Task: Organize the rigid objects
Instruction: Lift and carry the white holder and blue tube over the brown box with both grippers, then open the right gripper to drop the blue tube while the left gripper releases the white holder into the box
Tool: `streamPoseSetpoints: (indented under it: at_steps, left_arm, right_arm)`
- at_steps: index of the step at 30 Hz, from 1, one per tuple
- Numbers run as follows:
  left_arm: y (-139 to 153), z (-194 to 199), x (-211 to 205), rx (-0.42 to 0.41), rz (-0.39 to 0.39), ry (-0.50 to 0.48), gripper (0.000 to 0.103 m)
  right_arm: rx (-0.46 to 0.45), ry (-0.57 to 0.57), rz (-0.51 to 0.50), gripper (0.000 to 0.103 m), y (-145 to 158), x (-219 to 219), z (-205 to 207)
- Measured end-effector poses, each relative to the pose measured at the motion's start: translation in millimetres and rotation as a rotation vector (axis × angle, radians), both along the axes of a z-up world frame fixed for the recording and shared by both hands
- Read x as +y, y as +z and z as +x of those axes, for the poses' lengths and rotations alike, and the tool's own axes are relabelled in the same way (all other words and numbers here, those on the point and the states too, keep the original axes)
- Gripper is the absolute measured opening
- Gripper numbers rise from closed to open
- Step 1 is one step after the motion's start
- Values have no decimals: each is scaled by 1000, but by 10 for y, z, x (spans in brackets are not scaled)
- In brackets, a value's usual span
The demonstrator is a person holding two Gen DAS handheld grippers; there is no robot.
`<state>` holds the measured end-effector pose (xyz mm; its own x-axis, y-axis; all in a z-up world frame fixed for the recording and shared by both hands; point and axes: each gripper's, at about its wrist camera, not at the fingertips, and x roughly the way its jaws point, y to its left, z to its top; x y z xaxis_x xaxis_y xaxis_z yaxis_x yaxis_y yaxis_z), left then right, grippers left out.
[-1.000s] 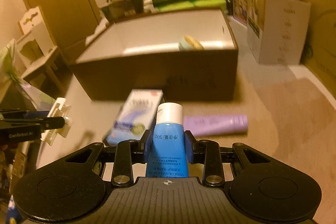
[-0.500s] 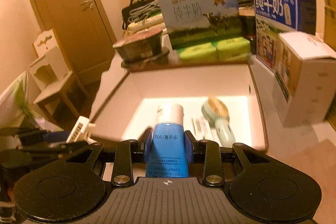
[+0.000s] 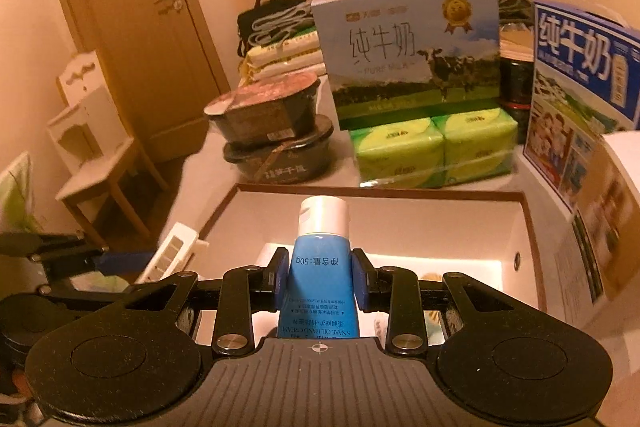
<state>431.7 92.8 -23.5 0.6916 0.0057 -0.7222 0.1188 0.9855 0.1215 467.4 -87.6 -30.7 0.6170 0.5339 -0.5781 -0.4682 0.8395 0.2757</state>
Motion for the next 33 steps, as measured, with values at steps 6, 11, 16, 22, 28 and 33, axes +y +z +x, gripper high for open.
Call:
streamPoseSetpoints:
  at_steps: [6,11,16,22,28,33]
  left_arm:
    - [-154,251,16,30,10,-4,37]
    - [-301,418,30,67,14,4,37]
    - [-434,530,25,86,35,10,37]
    - [-530,634,27,99,51,21,37]
    - [-579,703,1,80,105,34,37]
    - [-550,722,60,80,71,58,42]
  right_arm:
    - [49,-11,-34,33,-235,117,230]
    - [63,-15,-58,33,-372,166,352]
    - [93,-29,-49,33,-494,173,456]
    - [115,-31,-71,33,-624,196,541]
    - [120,-37,-72,33,-657,217,579]
    - [114,-35,-75,34,-644,244,585]
